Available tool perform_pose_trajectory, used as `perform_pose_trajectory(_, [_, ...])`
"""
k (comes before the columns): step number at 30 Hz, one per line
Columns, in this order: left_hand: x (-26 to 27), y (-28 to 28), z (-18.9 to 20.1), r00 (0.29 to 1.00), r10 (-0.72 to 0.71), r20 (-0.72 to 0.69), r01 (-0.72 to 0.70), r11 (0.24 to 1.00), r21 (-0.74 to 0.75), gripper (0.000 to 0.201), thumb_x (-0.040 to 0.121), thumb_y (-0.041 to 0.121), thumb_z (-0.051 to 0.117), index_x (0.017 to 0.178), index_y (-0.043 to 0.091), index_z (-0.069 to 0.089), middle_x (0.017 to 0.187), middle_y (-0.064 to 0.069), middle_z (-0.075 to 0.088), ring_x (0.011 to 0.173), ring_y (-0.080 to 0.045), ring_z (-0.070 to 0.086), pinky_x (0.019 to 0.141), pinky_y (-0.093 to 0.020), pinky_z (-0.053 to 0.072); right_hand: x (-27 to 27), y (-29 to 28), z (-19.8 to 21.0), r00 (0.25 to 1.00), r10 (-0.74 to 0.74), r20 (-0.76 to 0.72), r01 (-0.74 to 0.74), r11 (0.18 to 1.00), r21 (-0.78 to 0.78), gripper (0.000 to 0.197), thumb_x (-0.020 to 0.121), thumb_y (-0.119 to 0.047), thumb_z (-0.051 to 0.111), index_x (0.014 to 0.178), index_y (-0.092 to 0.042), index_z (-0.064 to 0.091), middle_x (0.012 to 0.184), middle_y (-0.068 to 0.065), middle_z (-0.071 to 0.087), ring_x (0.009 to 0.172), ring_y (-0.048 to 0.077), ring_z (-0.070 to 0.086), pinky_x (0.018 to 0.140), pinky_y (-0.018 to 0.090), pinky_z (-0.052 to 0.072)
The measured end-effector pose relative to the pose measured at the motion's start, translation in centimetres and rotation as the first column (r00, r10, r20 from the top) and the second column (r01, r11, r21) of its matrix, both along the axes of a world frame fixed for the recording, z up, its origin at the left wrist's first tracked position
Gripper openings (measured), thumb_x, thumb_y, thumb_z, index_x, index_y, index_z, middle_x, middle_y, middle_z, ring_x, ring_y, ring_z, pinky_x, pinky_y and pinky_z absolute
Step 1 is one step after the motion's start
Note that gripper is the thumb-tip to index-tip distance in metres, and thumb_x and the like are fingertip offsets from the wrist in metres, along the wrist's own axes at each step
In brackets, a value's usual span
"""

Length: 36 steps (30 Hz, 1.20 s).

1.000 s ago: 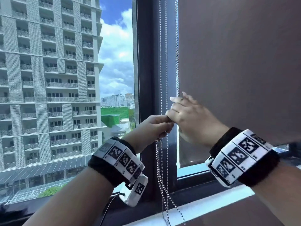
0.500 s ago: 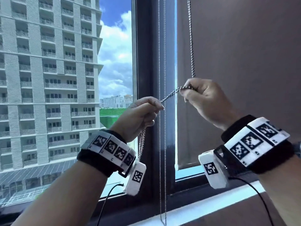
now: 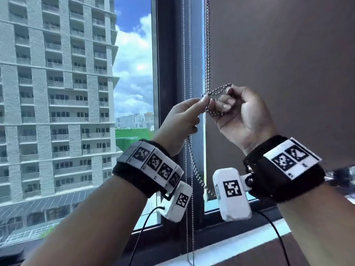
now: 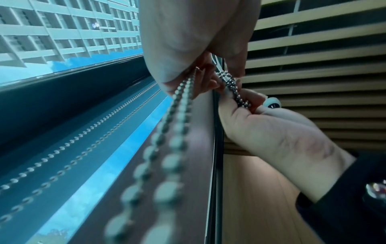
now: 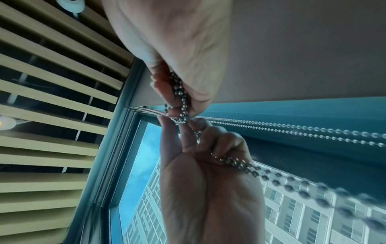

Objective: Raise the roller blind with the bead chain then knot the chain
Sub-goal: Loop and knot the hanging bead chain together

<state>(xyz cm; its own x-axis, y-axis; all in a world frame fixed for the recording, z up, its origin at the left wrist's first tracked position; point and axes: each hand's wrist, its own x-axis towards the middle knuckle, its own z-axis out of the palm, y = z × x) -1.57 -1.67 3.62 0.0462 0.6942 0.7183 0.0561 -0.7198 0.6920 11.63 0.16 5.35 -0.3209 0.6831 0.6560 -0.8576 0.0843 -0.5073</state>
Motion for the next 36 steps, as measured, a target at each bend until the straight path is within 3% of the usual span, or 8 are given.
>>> perform_pose_trajectory(11, [0.6, 0.9, 0.9, 0.992, -0.061, 0.110, 0.072, 0.992, -0.100, 0.016, 0.080, 0.030, 0.048, 0.067, 0.021, 0.048, 0.070, 0.001, 0.052, 0.049, -0.009, 0.038, 0.046, -0.022, 0.031, -0.7, 0.4, -1.6, 0.926, -0.372, 0.072, 0.364, 0.926, 0.106, 0.032, 0.090, 0.010, 0.034, 0.081, -0.020, 0.041, 0.072, 0.004, 0.048, 0.060, 0.017, 0.056, 0.066, 0.037, 0.056])
perform_pose_trajectory(15, [0.1, 0.7, 0.9, 0.982, -0.163, 0.094, 0.177, 0.968, -0.177, 0.029, 0.092, 0.030, 0.036, 0.064, 0.023, 0.036, 0.073, 0.001, 0.046, 0.053, -0.010, 0.041, 0.055, -0.027, 0.028, -0.8, 1.0, -1.6, 0.689, -0.724, 0.036, 0.665, 0.652, 0.364, 0.045, 0.081, 0.020, 0.035, 0.072, -0.023, 0.046, 0.086, 0.005, 0.046, 0.065, 0.015, 0.058, 0.060, 0.035, 0.053])
perform_pose_trajectory(18, [-0.1, 0.3, 1.0, 0.973, -0.209, 0.095, 0.225, 0.950, -0.218, 0.033, 0.097, 0.028, 0.030, 0.064, 0.022, 0.034, 0.071, 0.002, 0.043, 0.057, -0.011, 0.042, 0.057, -0.028, 0.029, -0.8, 1.4, -1.7, 0.402, -0.909, -0.107, 0.787, 0.283, 0.548, 0.049, 0.070, 0.017, 0.035, 0.061, -0.025, 0.057, 0.091, 0.009, 0.048, 0.071, 0.017, 0.056, 0.065, 0.034, 0.053])
perform_pose_trajectory(21, [0.0, 0.1, 1.0, 0.966, -0.241, 0.093, 0.257, 0.935, -0.244, 0.036, 0.097, 0.030, 0.030, 0.063, 0.022, 0.033, 0.069, 0.001, 0.044, 0.059, -0.012, 0.043, 0.058, -0.028, 0.030, -0.9, 1.9, -2.0, 0.121, -0.983, -0.140, 0.768, 0.003, 0.641, 0.040, 0.078, 0.011, 0.041, 0.085, -0.014, 0.071, 0.100, 0.003, 0.050, 0.080, 0.005, 0.053, 0.078, 0.013, 0.046])
perform_pose_trajectory(23, [-0.1, -0.1, 0.8, 0.955, -0.280, 0.102, 0.297, 0.918, -0.263, 0.039, 0.098, 0.032, 0.031, 0.061, 0.022, 0.032, 0.064, 0.003, 0.047, 0.059, -0.012, 0.042, 0.058, -0.029, 0.030, -1.2, 2.2, -2.0, 0.158, -0.987, -0.031, 0.736, 0.096, 0.671, 0.033, 0.084, 0.004, 0.044, 0.094, -0.011, 0.071, 0.104, 0.002, 0.052, 0.087, 0.006, 0.055, 0.087, 0.019, 0.047])
perform_pose_trajectory(28, [-0.1, -0.5, 0.4, 0.921, -0.387, 0.043, 0.379, 0.865, -0.328, 0.039, 0.099, 0.037, 0.026, 0.063, 0.021, 0.033, 0.064, 0.005, 0.048, 0.059, -0.012, 0.045, 0.058, -0.029, 0.034, -0.4, 0.2, -1.3, 0.615, -0.687, 0.388, 0.430, 0.704, 0.565, 0.024, 0.094, -0.023, 0.052, 0.076, -0.016, 0.066, 0.071, -0.006, 0.067, 0.066, 0.015, 0.051, 0.061, 0.022, 0.050])
perform_pose_trajectory(32, [-0.2, -0.5, 0.2, 0.903, -0.423, 0.080, 0.425, 0.844, -0.327, 0.037, 0.098, 0.034, 0.027, 0.066, 0.020, 0.038, 0.066, 0.004, 0.047, 0.063, -0.014, 0.049, 0.059, -0.029, 0.039, 0.0, 0.2, -0.9, 0.726, -0.595, 0.346, 0.382, 0.766, 0.516, 0.012, 0.085, -0.018, 0.063, 0.074, -0.015, 0.069, 0.058, -0.002, 0.066, 0.057, 0.015, 0.054, 0.056, 0.026, 0.045])
perform_pose_trajectory(36, [-1.0, -0.2, -0.5, 0.915, -0.389, 0.108, 0.403, 0.864, -0.303, 0.031, 0.098, 0.028, 0.032, 0.072, 0.019, 0.046, 0.077, 0.002, 0.056, 0.067, -0.011, 0.055, 0.061, -0.025, 0.048, 0.0, 1.1, -1.0, 0.618, -0.715, 0.327, 0.530, 0.686, 0.498, 0.021, 0.088, -0.025, 0.063, 0.068, -0.020, 0.063, 0.067, -0.006, 0.064, 0.064, 0.008, 0.054, 0.071, 0.023, 0.045])
